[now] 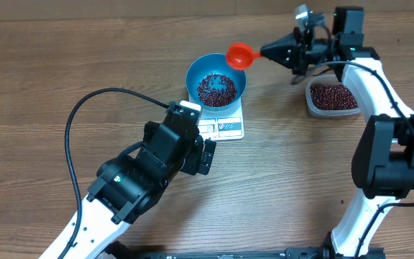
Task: Scoop item into bowl and weigh 150g on scale
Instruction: 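Carry the empty scoop back right over the bean container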
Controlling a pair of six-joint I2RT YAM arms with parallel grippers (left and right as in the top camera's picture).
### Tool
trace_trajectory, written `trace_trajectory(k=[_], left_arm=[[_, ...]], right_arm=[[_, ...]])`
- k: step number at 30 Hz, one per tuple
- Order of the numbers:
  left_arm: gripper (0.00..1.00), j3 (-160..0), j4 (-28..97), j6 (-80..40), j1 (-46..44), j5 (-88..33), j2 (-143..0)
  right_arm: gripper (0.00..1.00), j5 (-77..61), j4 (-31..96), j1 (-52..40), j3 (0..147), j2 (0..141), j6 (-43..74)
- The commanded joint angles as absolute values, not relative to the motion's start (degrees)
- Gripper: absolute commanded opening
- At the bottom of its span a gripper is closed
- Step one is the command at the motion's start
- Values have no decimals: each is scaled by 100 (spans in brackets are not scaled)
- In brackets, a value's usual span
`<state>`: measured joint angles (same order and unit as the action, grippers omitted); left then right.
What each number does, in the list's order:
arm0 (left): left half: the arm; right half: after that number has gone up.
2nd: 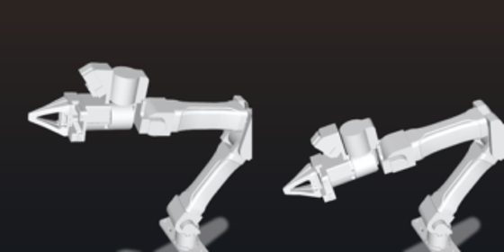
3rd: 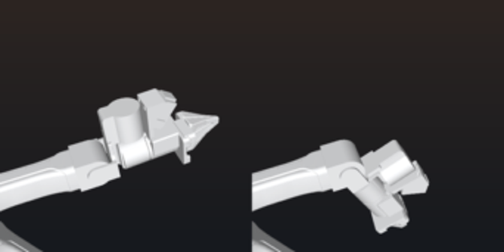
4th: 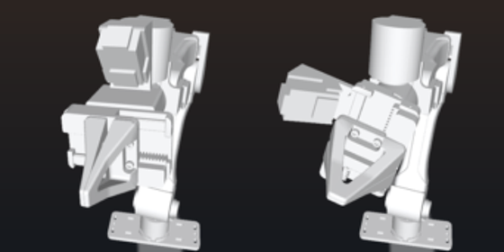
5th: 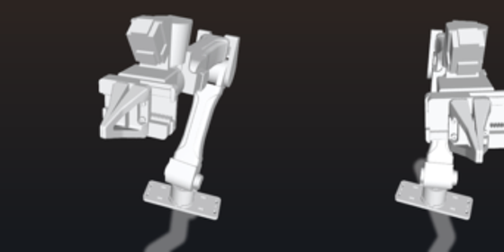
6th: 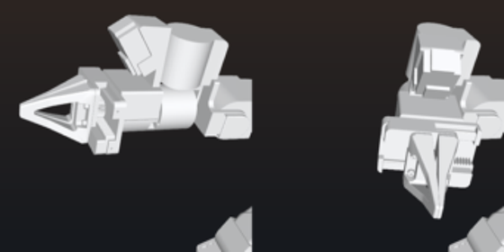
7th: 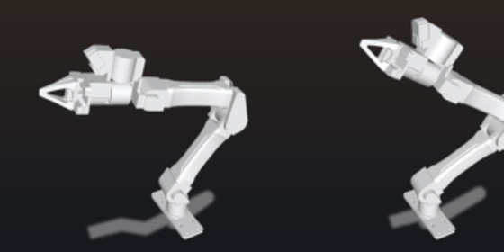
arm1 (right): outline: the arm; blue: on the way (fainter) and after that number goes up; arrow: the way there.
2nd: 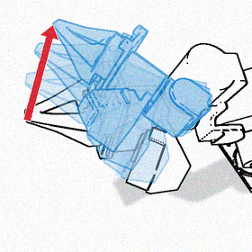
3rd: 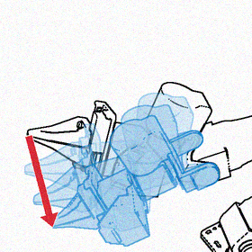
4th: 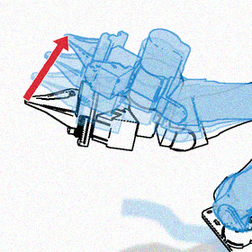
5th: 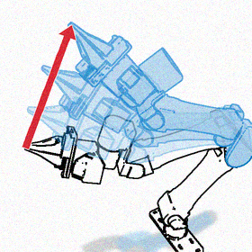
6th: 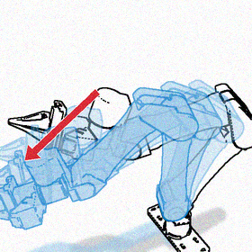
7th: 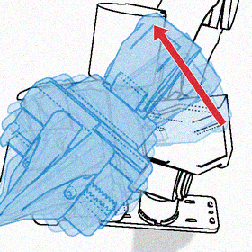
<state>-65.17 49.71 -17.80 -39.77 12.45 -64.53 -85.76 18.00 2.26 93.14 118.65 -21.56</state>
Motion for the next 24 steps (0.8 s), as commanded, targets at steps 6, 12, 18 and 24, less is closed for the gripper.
trace_trajectory(k=[6,12,18,24], left_arm=[[100,-6508,4950,-1673,-3975,1216,-6525],[99,-6508,4950,-1673,-3975,1216,-6525],[100,-6508,4950,-1673,-3975,1216,-6525],[99,-6508,4950,-1673,-3975,1216,-6525]], right_arm=[[4,-6831,1914,226,9351,10591,869],[4,-5258,2727,228,9349,9732,1013],[4,-3465,3524,226,9349,9076,910],[4,-1874,4117,226,9349,8958,801]])
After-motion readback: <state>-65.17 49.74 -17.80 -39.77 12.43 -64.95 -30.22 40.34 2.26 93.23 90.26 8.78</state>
